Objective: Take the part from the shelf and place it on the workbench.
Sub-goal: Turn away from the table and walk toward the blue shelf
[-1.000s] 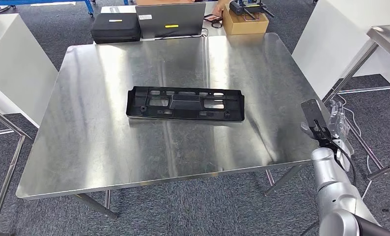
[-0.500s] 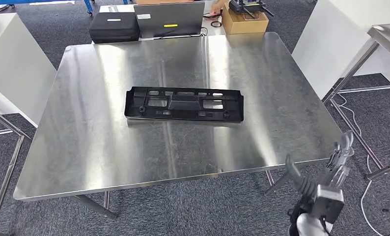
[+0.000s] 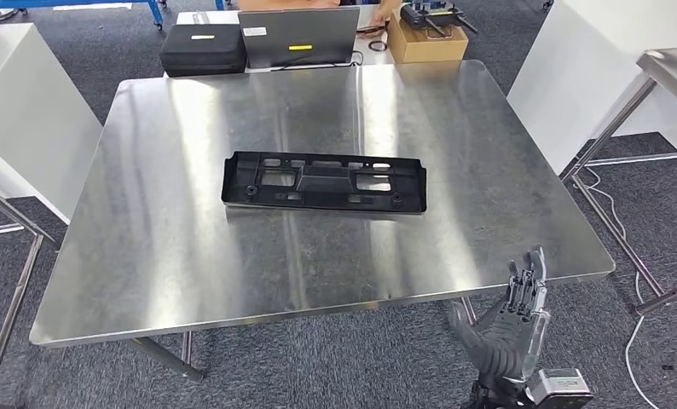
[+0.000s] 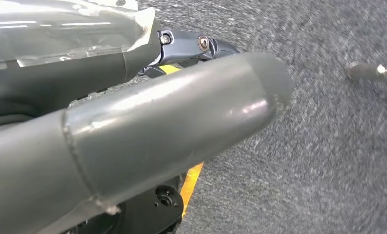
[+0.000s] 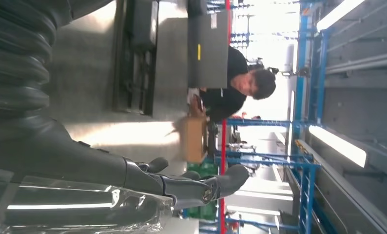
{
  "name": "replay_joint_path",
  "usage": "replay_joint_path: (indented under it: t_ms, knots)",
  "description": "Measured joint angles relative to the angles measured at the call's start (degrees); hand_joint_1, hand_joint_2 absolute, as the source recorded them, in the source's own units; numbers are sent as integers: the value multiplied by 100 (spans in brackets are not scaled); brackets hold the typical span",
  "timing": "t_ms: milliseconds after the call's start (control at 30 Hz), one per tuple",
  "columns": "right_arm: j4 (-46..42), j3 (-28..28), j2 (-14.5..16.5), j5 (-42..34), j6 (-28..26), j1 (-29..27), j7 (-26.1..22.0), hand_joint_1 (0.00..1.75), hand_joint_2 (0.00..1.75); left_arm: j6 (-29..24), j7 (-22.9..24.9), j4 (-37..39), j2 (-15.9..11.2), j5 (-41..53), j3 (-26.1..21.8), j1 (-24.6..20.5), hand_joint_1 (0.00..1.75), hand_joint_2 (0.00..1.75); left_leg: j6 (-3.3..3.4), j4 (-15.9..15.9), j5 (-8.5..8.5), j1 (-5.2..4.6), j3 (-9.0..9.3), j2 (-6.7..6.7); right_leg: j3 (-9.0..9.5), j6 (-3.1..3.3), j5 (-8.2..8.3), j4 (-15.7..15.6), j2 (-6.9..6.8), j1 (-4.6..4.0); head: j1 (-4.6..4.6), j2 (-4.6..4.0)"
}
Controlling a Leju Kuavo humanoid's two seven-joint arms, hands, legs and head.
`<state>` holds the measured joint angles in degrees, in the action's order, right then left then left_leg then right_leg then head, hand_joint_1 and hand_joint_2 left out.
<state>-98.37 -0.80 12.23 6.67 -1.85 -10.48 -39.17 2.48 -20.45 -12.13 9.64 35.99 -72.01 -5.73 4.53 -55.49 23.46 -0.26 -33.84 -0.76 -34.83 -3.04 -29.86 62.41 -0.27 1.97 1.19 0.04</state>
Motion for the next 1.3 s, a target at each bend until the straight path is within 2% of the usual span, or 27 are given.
replay_joint_path:
  t_ms: [67, 100, 133, 200, 233, 267, 333, 400, 433, 500, 567, 600, 633, 667, 767, 800, 833, 867, 933, 1000, 1067, 1100, 1133, 1167, 1200, 1267, 1300]
  knots:
    - [97, -50, 28, -4, 35, 2, 0, 0, 175, -13, 32, 0, 31, -25, -73, -1, 0, 0, 15, -2, -32, -20, -50, 1, -269, 54, -404, 792, 3, -23, -16, 0]
    - [140, -68, 34, -4, 53, 3, 1, 0, 175, -21, 41, 0, 47, -39, -105, 0, 0, 0, 12, -5, -52, -31, -78, 0, -295, 45, -482, 975, 5, -30, -15, 0]
    - [180, -88, 39, 1, 79, 7, 1, 0, 175, -41, 55, 0, 59, -61, -134, 0, 0, 0, -1, -10, -75, -39, -108, -2, -199, 19, -462, 917, 5, -35, -17, 0]
    - [261, -160, 44, 26, 162, 41, 2, 0, 175, -136, 104, 0, 90, -120, -204, 0, 0, 0, -46, -44, -116, -41, -170, -7, 327, -37, -261, 159, 5, -31, -19, 0]
    - [307, -207, 51, 41, 202, 74, 3, 0, 175, -208, 134, 0, 105, -149, -239, -2, 0, 0, -75, -70, -134, -45, -203, -8, 593, -37, -153, -230, 13, -44, -17, 0]
    - [349, -252, 61, 55, 231, 107, 4, 0, 175, -287, 162, -1, 120, -174, -274, -5, 0, 0, -106, -103, -150, -49, -226, -9, 754, -24, -73, -499, 25, -59, -15, 0]
    - [426, -310, 86, 70, 269, 168, 15, 0, 175, -448, 206, -4, 134, -219, -331, -9, 0, 0, -154, -159, -181, -68, -271, -20, 785, 45, -7, -616, 49, -53, -19, 0]
    - [484, -347, 115, 85, 311, 212, 29, 0, 175, -609, 247, -9, 143, -258, -387, -6, 0, 0, -220, -275, -128, -78, -351, -37, 701, 42, 37, -627, 37, 41, -26, 0]
    - [507, -365, 137, 96, 331, 227, 39, 0, 175, -698, 278, -13, 145, -276, -415, -4, 0, 0, -267, -445, 28, -69, -436, -28, 666, 37, 83, -633, 25, 87, -8, 0]
    - [527, -380, 174, 115, 352, 261, 57, 0, 175, -897, 360, -12, 174, -304, -462, -4, 0, 0, -354, -1150, 610, -42, -704, 23, 574, 65, 204, -657, 8, 107, 41, 0]
    - [537, -373, 182, 119, 353, 277, 74, 0, 175, -1108, 461, -11, 198, -297, -501, -11, 0, 0, -373, -2005, 1136, -19, -957, 57, 467, 100, 317, -673, -10, 120, 63, 0]
    - [545, -367, 182, 116, 352, 279, 85, 0, 175, -1192, 501, -11, 209, -276, -510, -13, 0, 0, -371, -2260, 1250, -11, -987, 60, 410, 105, 361, -672, -21, 129, 67, 0]
    - [556, -360, 182, 108, 347, 279, 103, 0, 175, -1256, 527, -11, 216, -244, -515, -14, 0, 0, -367, -2303, 1256, -1, -905, 60, 361, 103, 398, -671, -31, 138, 69, 0]
    - [568, -351, 184, 93, 340, 278, 124, 0, 175, -1296, 540, -12, 220, -209, -516, -15, 0, 0, -366, -2125, 1181, 12, -706, 60, 324, 92, 430, -669, -38, 150, 68, 0]
    - [598, -319, 209, 21, 308, 286, 195, 0, 175, -1326, 528, -12, 238, -111, -513, -31, 0, 0, -399, -949, 821, 90, 210, 51, 261, 16, 496, -623, -36, 126, 90, 0]
    - [608, -303, 223, -12, 299, 296, 219, 0, 175, -1329, 523, -11, 248, -85, -509, -40, 0, 0, -406, -650, 748, 115, 422, 43, 232, -14, 515, -576, -33, 90, 99, 0]
    - [620, -284, 234, -51, 291, 308, 241, 0, 175, -1339, 522, -10, 261, -70, -505, -50, 0, 0, -404, -472, 708, 129, 535, 34, 185, -49, 538, -526, -30, 54, 107, 0]
    - [637, -259, 242, -90, 275, 323, 258, 0, 175, -1357, 529, -9, 268, -59, -502, -57, 0, 0, -383, -380, 688, 129, 549, 26, 121, -90, 566, -475, -30, 29, 103, 0]
    - [680, -207, 249, -167, 205, 343, 330, 0, 175, -1399, 569, -9, 286, -54, -496, -61, 0, 0, -294, -374, 705, 97, 442, 28, -34, -130, 498, -350, -30, 29, 80, 0]
    - [725, -150, 261, -239, 95, 372, 450, 0, 175, -1423, 638, -9, 296, -54, -493, -51, 0, 0, -151, -373, 604, 44, 300, 41, -237, -60, 116, 90, -28, 26, 49, 0]
    - [767, -83, 273, -301, 15, 416, 543, 0, 175, -1435, 700, -9, 304, -54, -491, -48, 0, 0, -46, -376, 476, -46, 136, 52, -448, 21, -344, 843, -24, -41, 21, 0]
    - [788, -55, 276, -322, 0, 433, 566, 0, 175, -1439, 719, -9, 310, -54, -490, -48, 0, 0, -10, -378, 409, -105, 53, 55, -482, 45, -454, 1137, -20, -98, 10, 0]
    - [805, -39, 278, -332, -5, 443, 577, 0, 175, -1439, 732, -9, 318, -54, -488, -47, 0, 0, 25, -380, 347, -169, -18, 55, -428, 75, -453, 1264, -15, -168, 9, 0]
    - [820, -31, 281, -337, -5, 449, 581, 0, 175, -1439, 740, -9, 325, -54, -487, -48, 0, 0, 60, -380, 293, -240, -73, 55, -272, 124, -356, 1182, -8, -259, 9, 0]
    - [831, -26, 286, -342, -5, 460, 584, 0, 175, -1439, 744, -8, 335, -54, -485, -50, 0, 0, 88, -378, 243, -311, -115, 55, -27, 236, -230, 919, 6, -340, 12, 0]
    - [838, -11, 297, -377, -18, 507, 597, 0, 175, -1449, 744, 3, 388, -50, -480, -66, 0, 0, 121, -381, 152, -340, -174, 62, 564, 574, -131, 85, 14, -450, 98, 0]
    - [833, -2, 302, -408, -46, 542, 606, 0, 175, -1458, 737, 12, 426, -36, -476, -78, 0, 0, 86, -380, 98, -295, -200, 69, 770, 704, -137, -277, 9, -476, 145, 0]
